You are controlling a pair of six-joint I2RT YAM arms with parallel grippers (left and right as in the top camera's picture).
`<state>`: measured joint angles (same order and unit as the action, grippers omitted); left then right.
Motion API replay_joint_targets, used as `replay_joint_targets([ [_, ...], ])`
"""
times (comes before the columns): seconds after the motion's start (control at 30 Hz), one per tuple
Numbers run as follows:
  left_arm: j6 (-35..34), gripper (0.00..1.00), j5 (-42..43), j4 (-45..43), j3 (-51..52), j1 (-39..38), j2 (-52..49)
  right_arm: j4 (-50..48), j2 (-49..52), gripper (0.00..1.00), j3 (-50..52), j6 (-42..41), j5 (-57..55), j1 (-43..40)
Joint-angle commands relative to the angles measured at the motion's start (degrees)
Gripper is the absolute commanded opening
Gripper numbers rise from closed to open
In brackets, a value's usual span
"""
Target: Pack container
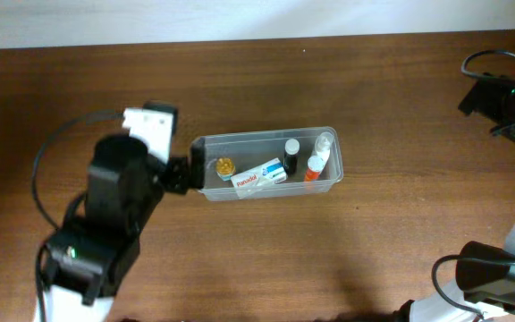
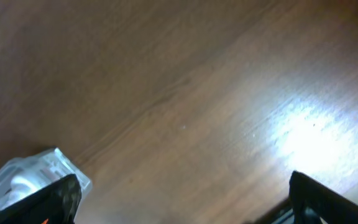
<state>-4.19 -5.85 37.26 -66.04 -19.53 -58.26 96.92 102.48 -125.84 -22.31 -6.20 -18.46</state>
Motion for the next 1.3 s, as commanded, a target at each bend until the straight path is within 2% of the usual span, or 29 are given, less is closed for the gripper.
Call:
replay_joint_targets([
  [0.0, -0.31, 0.99, 8.15, -15.06, 16.92, 5.51, 11.82, 0.22, -1.18, 0.98, -0.81, -0.04, -0.7, -0.31],
  [0.3, -0.33, 0.99, 12.92, -41.51, 45.09, 12.39, 33.35, 0.22, -1.18, 0.99, -0.81, -0.04, -0.7, -0.31],
  [0.57, -0.33, 0.99, 17.59, -50.42, 58.45, 17.49, 47.47, 0.22, -1.18, 0.98, -0.81, -0.04, -0.7, -0.31],
  [1.0, -0.33, 0.99, 17.66, -48.35, 65.35, 20.46, 55.36, 0.22, -1.18, 0.98, -0.81, -0.04, -0.7, -0.31],
  [1.2, -0.07, 0.99, 17.4, -42.82, 65.51, 20.46, 57.53, 0.22, -1.18, 0.98, -0.81, -0.04, -0.7, -0.31],
  [1.27, -0.07, 0.99, 16.85, -37.51, 65.51, 20.46, 57.94, 0.22, -1.18, 0.98, -0.81, -0.04, -0.7, -0.31],
])
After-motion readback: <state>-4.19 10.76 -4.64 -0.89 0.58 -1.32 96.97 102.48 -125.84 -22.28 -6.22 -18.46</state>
